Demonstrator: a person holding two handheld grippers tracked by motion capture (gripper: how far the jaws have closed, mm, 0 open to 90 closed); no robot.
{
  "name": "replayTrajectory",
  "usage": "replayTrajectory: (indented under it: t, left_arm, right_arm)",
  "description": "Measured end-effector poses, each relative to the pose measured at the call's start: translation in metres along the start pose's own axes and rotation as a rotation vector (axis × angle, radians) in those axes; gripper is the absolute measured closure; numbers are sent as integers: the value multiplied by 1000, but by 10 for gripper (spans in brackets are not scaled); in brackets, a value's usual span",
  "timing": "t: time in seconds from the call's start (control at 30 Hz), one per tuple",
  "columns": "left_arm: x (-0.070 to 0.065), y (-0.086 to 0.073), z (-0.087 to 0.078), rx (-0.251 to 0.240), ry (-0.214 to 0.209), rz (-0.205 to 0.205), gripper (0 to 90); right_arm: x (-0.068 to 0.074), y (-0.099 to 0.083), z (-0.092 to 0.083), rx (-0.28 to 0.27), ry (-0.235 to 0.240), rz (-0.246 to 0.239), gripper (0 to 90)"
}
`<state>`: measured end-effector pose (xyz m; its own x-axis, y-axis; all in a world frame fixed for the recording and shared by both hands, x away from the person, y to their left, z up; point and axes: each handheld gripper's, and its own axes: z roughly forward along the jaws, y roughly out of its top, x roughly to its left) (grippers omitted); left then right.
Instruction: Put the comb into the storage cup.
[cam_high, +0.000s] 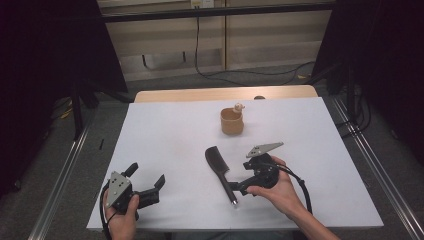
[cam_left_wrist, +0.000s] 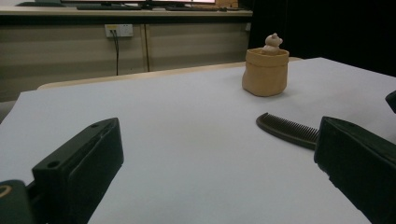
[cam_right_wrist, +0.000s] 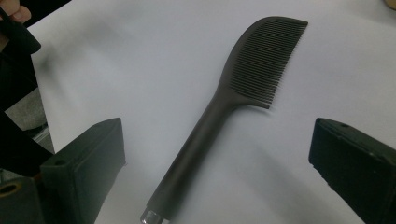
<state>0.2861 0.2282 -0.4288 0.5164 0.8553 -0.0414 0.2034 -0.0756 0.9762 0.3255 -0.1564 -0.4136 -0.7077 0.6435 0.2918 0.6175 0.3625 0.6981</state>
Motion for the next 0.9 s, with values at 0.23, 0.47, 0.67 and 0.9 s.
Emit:
replayTrajectory:
  t: [0.23,0.47,0.67,0.9]
  left_arm:
    - [0,0,1,6,-1,11,16]
    - [0,0,1,9,0,11,16]
    - [0,-1,2,15,-3,9,16]
    - [0,-1,2,16,-5,9,16]
  right_arm:
    - [6,8,10,68,-12,-2,31]
    - [2,16,23,137,-16,23,56]
    - [5,22,29,184,-8,-9,73]
    - [5,26,39,250,-38,4,111]
